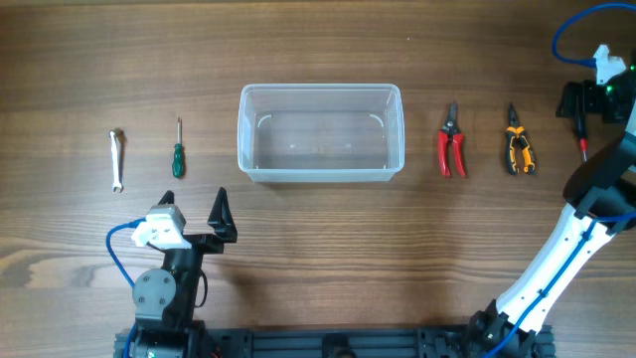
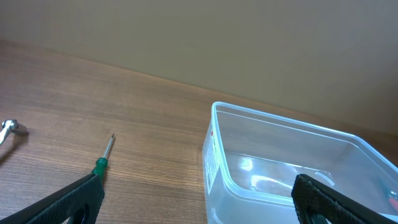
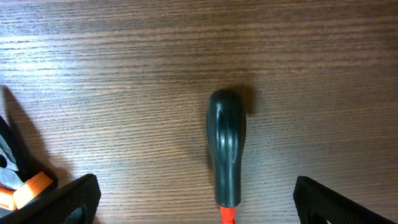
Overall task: Pack container
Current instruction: 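Move the right gripper over the red-black screwdriver at far right, then lower the right gripper and close it on the screwdriver handle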
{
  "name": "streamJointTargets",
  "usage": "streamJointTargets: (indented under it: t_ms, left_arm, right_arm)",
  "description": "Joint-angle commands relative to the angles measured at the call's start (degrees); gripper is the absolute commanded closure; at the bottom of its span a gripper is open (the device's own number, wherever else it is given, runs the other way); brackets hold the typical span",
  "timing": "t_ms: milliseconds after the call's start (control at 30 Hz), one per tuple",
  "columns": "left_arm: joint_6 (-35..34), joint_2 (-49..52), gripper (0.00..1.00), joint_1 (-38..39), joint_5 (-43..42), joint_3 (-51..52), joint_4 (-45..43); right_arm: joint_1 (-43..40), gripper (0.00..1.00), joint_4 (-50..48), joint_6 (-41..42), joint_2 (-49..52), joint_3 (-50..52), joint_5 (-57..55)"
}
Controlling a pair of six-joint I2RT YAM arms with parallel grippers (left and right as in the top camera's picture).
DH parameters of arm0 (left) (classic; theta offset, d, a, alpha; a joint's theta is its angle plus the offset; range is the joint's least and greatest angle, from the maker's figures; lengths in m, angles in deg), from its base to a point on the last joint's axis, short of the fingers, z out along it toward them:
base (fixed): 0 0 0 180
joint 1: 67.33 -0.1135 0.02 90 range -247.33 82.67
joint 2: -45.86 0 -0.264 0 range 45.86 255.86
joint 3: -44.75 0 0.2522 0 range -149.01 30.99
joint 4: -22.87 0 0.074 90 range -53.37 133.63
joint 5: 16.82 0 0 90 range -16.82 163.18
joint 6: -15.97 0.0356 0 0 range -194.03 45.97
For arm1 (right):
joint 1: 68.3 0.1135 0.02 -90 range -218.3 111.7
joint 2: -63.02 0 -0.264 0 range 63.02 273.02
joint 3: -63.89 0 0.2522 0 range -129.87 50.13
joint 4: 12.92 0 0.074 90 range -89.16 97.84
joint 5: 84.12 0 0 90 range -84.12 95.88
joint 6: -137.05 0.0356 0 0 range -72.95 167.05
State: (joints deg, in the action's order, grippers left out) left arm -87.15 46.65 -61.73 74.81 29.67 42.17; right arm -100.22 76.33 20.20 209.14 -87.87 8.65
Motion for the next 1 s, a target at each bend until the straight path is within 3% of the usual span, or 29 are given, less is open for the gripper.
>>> streamJointTargets:
  t_ms: [0, 967]
  left_arm:
    - [0.5, -0.4, 0.0, -0.3, -0.7, 0.3, -0.2]
    - [0.5, -0.4, 0.0, -0.3, -0.7, 0.3, -0.2]
  right_arm:
    - [0.0, 0.0, -1.2, 1.1, 0.7, -0.3, -2.2]
    - [-0.2, 0.0, -3.6, -2.9, 0.7, 4.5, -7.0]
